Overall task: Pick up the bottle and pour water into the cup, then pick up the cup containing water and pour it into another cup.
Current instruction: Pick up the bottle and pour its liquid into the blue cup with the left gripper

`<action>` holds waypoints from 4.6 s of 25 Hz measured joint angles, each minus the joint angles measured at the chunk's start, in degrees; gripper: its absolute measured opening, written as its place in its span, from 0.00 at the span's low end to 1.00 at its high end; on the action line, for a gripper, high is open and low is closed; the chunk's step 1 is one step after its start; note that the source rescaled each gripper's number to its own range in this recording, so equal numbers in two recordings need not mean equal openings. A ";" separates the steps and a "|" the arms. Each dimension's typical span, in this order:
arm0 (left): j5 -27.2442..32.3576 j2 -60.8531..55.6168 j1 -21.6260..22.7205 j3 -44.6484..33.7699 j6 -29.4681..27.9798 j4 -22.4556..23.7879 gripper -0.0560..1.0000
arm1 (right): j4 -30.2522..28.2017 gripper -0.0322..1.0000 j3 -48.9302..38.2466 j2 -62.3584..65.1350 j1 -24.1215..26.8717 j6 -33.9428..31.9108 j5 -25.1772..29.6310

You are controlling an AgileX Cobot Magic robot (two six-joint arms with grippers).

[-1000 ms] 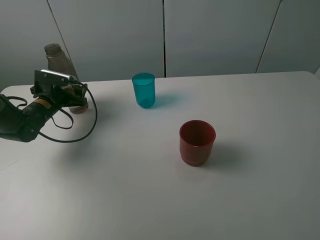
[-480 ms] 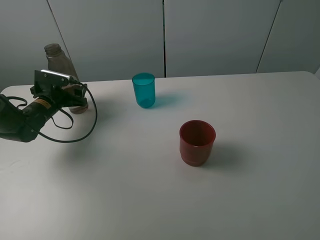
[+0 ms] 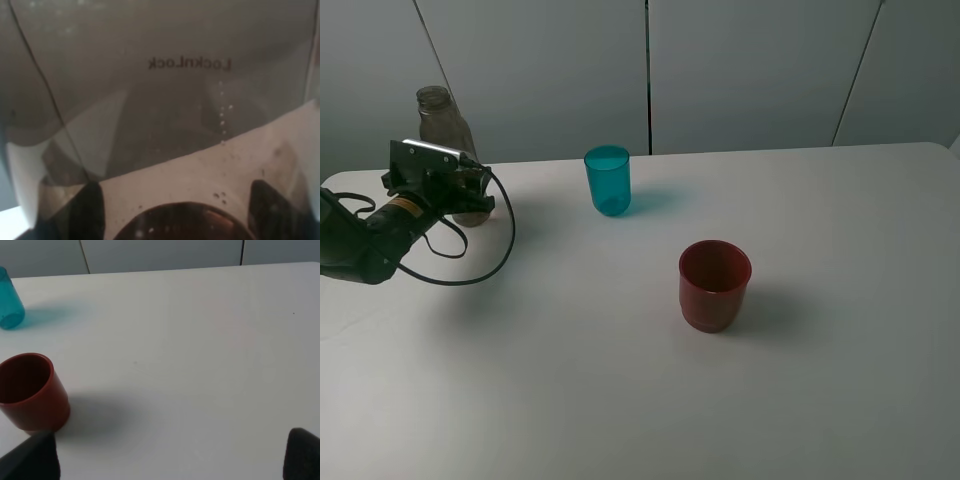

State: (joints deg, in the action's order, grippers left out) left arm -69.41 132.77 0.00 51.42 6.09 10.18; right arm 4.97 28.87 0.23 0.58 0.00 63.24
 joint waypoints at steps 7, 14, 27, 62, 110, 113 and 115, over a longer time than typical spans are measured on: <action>0.54 0.00 0.00 0.50 -0.77 0.35 0.10 | 0.00 0.77 0.00 0.00 0.00 0.00 0.00; 2.22 -2.06 0.00 0.64 -1.39 2.69 0.09 | 0.00 0.77 0.00 0.00 0.00 0.00 0.00; 8.33 -12.29 0.00 0.64 -2.76 8.13 0.09 | 0.00 0.77 0.00 0.00 0.00 0.00 0.00; 31.36 -20.89 -9.68 0.54 20.65 -2.68 0.08 | 0.00 0.77 0.00 0.00 0.00 0.00 0.00; 45.09 -16.60 -12.65 8.68 55.67 -10.95 0.08 | 0.00 0.77 0.00 0.00 0.00 0.39 0.00; 46.54 -16.60 -13.04 8.68 58.69 -11.83 0.08 | 0.00 0.77 0.00 0.00 0.00 0.39 0.00; 47.45 -16.60 -13.15 8.73 60.59 -12.83 0.08 | 0.00 0.77 0.00 0.00 0.00 0.39 0.00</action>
State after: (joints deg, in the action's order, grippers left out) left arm -21.96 116.17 -13.15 60.15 66.68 -2.65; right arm 4.97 28.87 0.23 0.58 0.39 63.24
